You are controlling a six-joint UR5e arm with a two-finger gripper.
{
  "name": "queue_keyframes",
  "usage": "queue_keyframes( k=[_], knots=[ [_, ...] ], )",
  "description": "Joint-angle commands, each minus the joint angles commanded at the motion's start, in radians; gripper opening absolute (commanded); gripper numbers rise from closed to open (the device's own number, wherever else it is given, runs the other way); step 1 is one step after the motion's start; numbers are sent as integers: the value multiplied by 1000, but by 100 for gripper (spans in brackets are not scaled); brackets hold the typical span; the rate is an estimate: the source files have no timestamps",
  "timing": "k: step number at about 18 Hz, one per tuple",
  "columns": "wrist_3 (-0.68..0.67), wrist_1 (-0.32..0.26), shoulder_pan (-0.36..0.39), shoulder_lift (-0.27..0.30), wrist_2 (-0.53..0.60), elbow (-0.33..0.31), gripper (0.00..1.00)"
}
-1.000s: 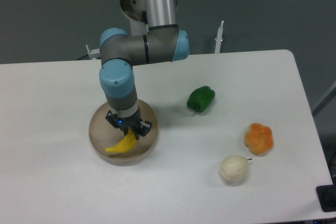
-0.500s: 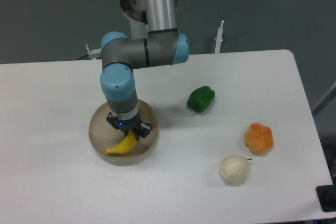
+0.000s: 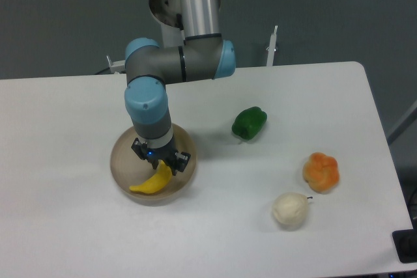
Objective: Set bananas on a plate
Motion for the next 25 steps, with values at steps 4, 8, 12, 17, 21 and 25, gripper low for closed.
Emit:
queue_keyframes(
  k=[4,8,12,17,21,25],
  knots=[
    [3,3,28,17,24,23,100],
    [24,3,83,18,48,75,100],
    [162,3,133,20,49,110,100],
    [383,3,210,18,86,162,100],
    [523,3,264,18,84,173,100],
    [641,3,287,20,84,172,100]
  ],
)
